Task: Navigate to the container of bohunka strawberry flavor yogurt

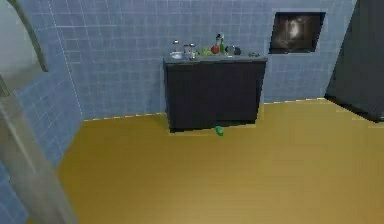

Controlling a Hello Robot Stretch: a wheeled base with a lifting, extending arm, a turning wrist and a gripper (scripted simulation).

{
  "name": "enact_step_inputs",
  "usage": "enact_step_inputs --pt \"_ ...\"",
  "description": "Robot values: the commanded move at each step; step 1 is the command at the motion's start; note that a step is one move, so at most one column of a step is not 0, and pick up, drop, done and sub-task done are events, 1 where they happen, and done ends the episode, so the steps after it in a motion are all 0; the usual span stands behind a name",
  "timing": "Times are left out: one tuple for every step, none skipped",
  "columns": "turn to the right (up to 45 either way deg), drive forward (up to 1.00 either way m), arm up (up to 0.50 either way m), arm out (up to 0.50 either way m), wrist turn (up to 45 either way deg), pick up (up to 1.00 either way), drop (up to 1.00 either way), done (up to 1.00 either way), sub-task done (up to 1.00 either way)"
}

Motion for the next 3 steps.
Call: enact_step_inputs --pt "0.0 1.0 0.0 0.0 0.0 0.0 0.0 0.0 0.0" --pt "0.0 0.7 0.0 0.0 0.0 0.0 0.0 0.0 0.0" --pt "0.0 0.0 0.0 0.0 0.0 0.0 0.0 1.0 0.0"
